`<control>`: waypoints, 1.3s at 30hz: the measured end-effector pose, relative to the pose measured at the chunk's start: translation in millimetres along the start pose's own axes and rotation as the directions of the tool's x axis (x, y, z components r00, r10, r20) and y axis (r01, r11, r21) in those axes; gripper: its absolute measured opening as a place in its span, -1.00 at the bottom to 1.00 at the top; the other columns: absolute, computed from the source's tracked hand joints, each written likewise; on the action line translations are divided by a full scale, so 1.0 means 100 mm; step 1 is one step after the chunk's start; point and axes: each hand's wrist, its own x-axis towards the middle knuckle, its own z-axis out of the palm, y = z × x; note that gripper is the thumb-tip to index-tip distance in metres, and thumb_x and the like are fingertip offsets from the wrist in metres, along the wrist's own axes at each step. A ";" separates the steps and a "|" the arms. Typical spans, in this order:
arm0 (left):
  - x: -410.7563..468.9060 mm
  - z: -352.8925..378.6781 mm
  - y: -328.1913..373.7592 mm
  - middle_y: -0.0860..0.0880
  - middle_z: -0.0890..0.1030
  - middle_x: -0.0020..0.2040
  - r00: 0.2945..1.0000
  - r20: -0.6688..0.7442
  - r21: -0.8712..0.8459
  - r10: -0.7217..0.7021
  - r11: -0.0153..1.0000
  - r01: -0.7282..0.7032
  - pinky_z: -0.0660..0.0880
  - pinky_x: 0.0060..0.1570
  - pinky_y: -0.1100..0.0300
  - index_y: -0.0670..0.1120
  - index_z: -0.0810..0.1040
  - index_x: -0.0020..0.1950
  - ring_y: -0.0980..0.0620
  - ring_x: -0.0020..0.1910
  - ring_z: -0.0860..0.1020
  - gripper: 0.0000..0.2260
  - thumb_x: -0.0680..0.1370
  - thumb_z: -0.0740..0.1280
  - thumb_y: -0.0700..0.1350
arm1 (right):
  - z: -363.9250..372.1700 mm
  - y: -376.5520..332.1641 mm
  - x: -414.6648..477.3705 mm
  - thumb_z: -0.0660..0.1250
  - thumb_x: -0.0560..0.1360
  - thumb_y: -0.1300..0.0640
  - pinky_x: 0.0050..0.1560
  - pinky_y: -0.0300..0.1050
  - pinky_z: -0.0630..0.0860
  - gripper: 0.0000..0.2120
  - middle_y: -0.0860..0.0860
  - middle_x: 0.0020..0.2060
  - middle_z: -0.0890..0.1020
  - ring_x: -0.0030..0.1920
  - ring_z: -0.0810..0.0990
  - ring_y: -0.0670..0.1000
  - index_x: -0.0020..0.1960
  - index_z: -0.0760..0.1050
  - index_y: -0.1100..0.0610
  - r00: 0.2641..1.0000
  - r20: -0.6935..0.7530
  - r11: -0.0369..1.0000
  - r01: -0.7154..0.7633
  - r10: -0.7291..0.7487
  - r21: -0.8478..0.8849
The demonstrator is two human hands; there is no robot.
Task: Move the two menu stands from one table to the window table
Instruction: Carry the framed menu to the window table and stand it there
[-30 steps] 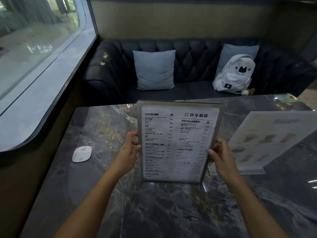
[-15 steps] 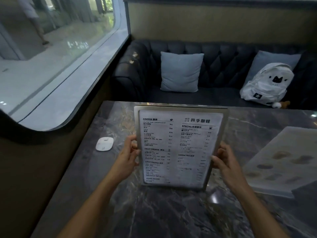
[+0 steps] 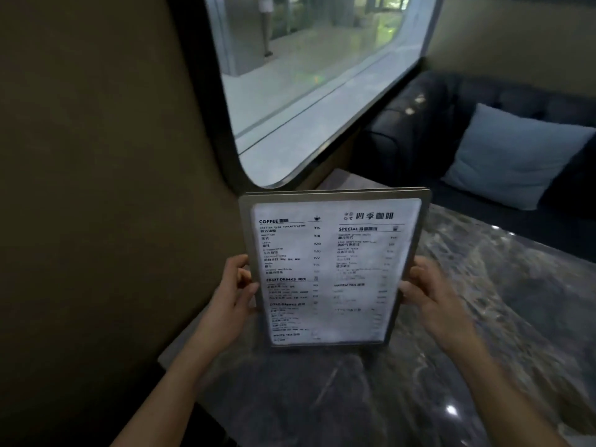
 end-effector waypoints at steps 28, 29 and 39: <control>-1.32 -0.49 -0.37 -0.10 0.44 -0.09 0.883 -0.439 -0.171 -0.164 0.980 0.097 0.59 -0.30 0.26 0.37 0.30 0.02 0.07 -0.07 0.57 -0.51 0.53 0.19 -0.31 | 1.41 -0.14 0.74 0.30 0.44 0.34 -0.13 0.01 0.62 -0.74 0.07 -0.13 0.54 -0.05 0.55 0.09 -0.06 0.46 -0.02 0.910 0.415 0.996 -0.036 -0.001 0.081; -1.31 -0.48 -0.38 -0.10 0.44 -0.10 0.885 -0.438 -0.168 -0.161 0.981 0.095 0.59 -0.29 0.26 0.39 0.30 0.01 0.08 -0.08 0.57 -0.50 0.53 0.19 -0.30 | 1.41 -0.13 0.74 0.29 0.44 0.34 -0.19 -0.07 0.64 -0.73 0.06 -0.15 0.55 -0.08 0.56 0.07 -0.09 0.46 -0.04 0.912 0.409 0.994 -0.044 0.001 0.095; -1.40 -0.53 -0.48 0.16 0.57 -0.05 0.882 -0.439 -0.110 -0.173 0.984 0.139 0.47 0.04 0.16 0.28 0.34 0.12 0.15 0.02 0.54 -0.60 0.42 0.39 -0.09 | 1.39 0.09 0.68 0.34 0.43 0.03 -0.10 -0.27 0.44 -0.56 -0.20 -0.02 0.48 -0.06 0.52 -0.11 0.26 0.30 -0.13 0.914 0.407 0.995 0.034 0.007 -0.093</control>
